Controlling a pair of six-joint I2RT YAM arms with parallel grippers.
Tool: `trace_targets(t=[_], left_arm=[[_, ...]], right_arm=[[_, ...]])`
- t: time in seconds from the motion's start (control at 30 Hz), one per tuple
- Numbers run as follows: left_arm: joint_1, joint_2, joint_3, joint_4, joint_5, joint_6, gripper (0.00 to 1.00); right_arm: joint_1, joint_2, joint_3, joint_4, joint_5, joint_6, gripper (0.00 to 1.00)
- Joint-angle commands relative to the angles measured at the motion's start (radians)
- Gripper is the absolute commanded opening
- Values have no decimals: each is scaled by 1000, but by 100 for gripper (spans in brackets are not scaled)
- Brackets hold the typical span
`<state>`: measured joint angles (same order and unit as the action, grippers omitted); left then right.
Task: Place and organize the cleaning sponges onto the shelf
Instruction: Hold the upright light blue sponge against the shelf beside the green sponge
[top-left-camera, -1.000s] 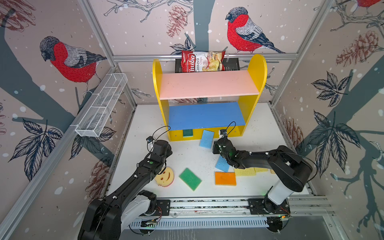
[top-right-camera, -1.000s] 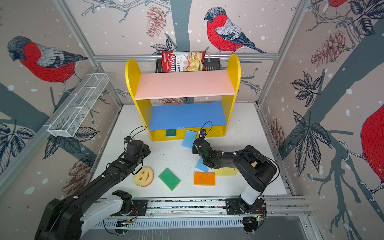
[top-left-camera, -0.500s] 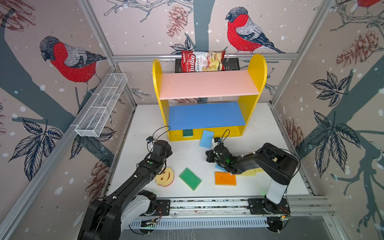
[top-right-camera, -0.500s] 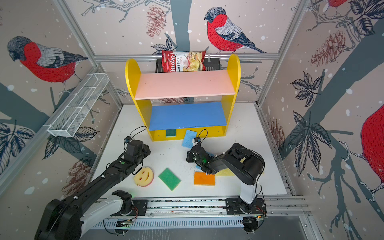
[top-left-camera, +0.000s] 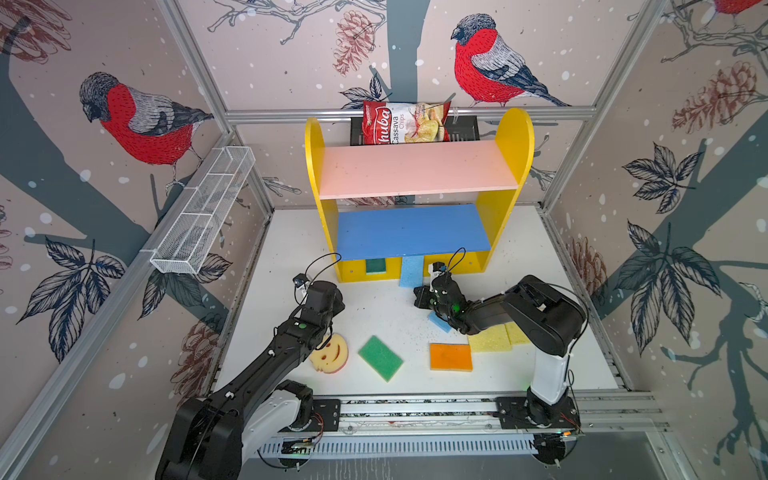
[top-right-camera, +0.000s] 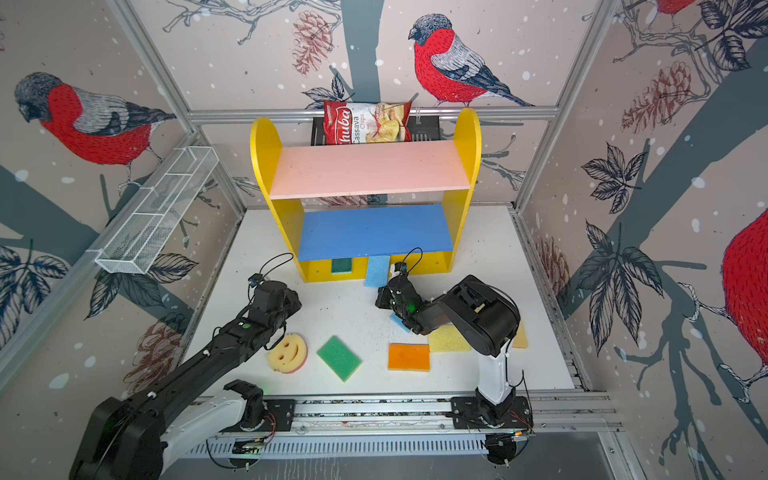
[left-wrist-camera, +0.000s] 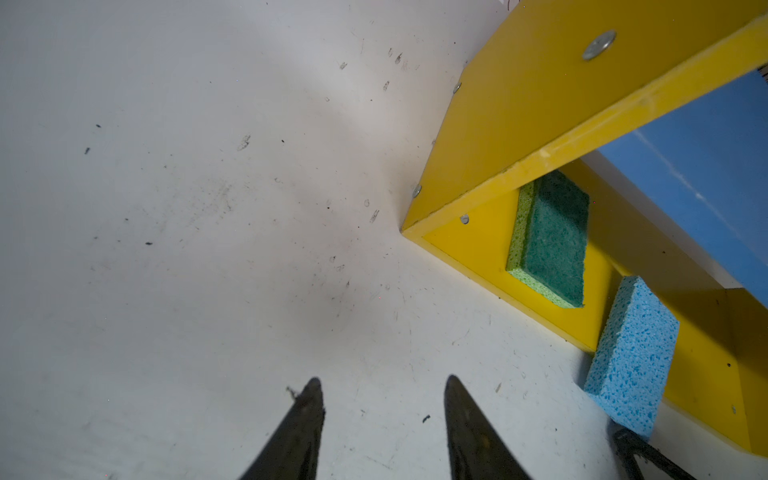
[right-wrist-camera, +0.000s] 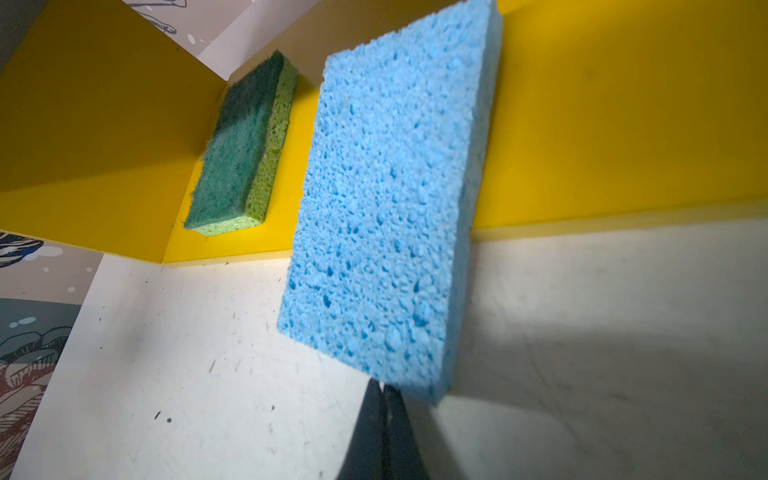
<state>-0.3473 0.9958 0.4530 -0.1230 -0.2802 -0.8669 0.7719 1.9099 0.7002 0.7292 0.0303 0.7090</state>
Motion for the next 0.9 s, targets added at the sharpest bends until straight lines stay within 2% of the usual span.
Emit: trace_targets(t=[0.0,0.27,0.53,0.87], left_arm=[[2,0,1,-9,2,5,48],[2,0,-7,0,5,3,48],[2,23,-4,10,19,-1,47],[2,9,-15,3,20,-4,47]], right_arm=[[3,-11,-5,0,1,4,4],[14,-58,-79,22,40,44,5],[5,26,-30,42,-1,58,5],[0,87,6,64,38,87,5]])
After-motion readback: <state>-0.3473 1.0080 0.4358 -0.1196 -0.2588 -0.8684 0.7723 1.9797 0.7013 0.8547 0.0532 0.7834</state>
